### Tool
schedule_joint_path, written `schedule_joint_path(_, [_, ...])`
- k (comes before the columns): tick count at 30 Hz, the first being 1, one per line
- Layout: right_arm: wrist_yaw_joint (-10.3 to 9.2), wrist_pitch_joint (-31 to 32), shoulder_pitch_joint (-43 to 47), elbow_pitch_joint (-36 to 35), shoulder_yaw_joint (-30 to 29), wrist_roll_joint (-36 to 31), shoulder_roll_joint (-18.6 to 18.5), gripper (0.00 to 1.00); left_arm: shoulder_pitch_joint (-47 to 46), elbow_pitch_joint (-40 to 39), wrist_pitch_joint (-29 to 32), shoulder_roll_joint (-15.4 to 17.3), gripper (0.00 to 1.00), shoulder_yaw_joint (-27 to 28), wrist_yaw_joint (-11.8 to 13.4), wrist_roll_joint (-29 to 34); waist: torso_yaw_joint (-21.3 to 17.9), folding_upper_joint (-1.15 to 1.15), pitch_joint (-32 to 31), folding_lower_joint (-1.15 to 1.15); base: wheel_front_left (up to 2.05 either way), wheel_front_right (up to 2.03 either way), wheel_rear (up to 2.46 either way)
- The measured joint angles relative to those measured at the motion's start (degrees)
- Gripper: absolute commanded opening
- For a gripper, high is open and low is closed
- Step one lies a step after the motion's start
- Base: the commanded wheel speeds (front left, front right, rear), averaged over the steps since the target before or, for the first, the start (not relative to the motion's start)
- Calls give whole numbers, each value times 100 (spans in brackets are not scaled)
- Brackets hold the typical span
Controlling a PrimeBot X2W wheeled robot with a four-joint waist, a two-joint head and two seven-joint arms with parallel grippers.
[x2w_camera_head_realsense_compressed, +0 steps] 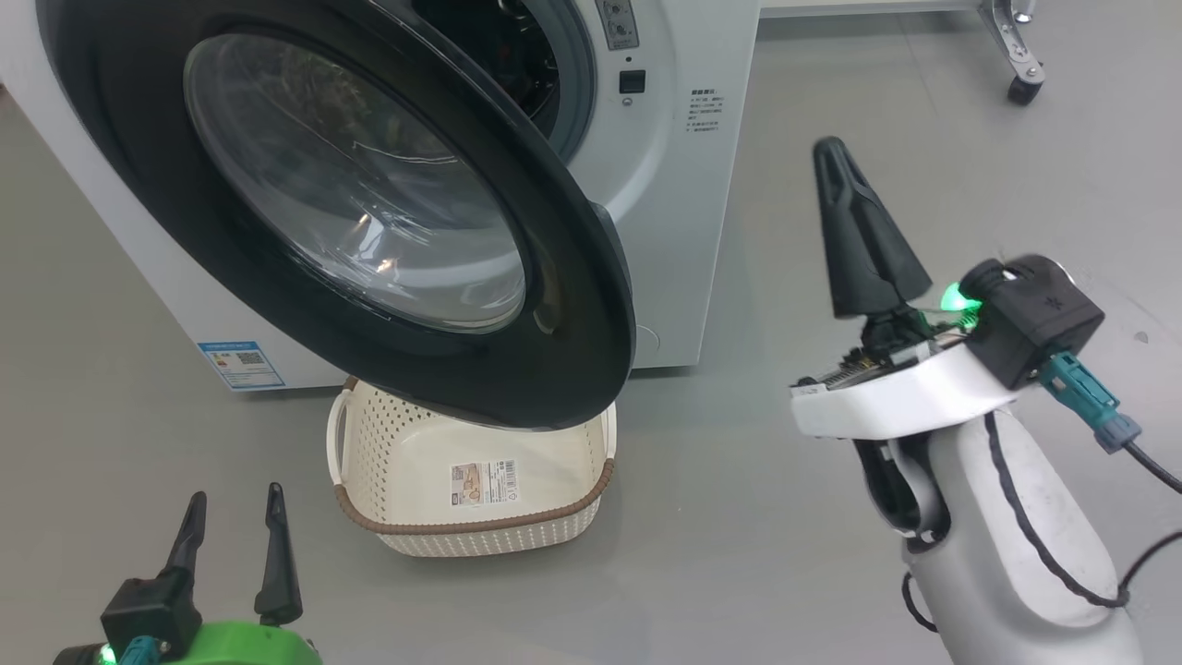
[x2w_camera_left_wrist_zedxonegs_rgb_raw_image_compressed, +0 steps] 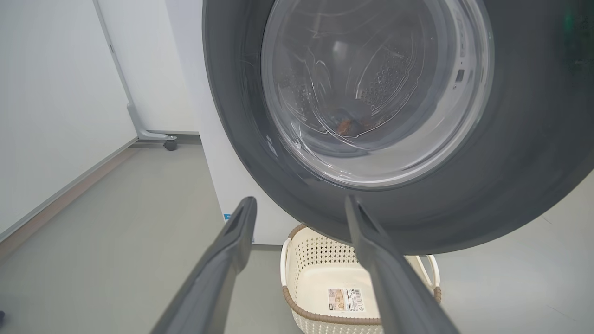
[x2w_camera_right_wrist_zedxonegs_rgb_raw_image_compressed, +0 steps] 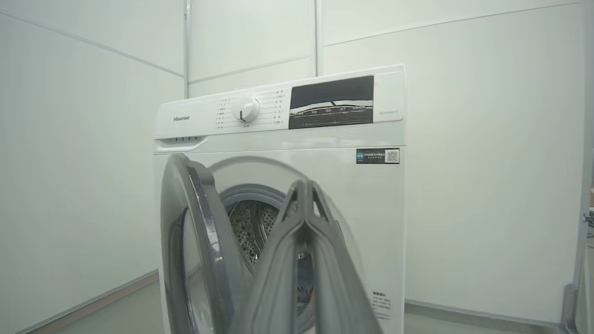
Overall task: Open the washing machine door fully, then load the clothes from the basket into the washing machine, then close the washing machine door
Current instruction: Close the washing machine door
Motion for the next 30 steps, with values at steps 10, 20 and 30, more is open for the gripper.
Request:
schedule_joint_path(10, [0,-4,-299,444,1288,92,43,0,-20,-20,0,-169,100,-64,-157,105,296,0,43,0,0,0,0])
schedule_joint_path(20, [0,-4,-103,1432,1435,148,21,0,-36,-63,0,-283,100,-31,-247,103,713,0,215,0,0,0,0])
schedule_joint_path(30, [0,-3,-338,1820,1224,169,-103,0,-319,-175,0,-327,100,-41,-357,102,1004,0,533,0,0,0,0])
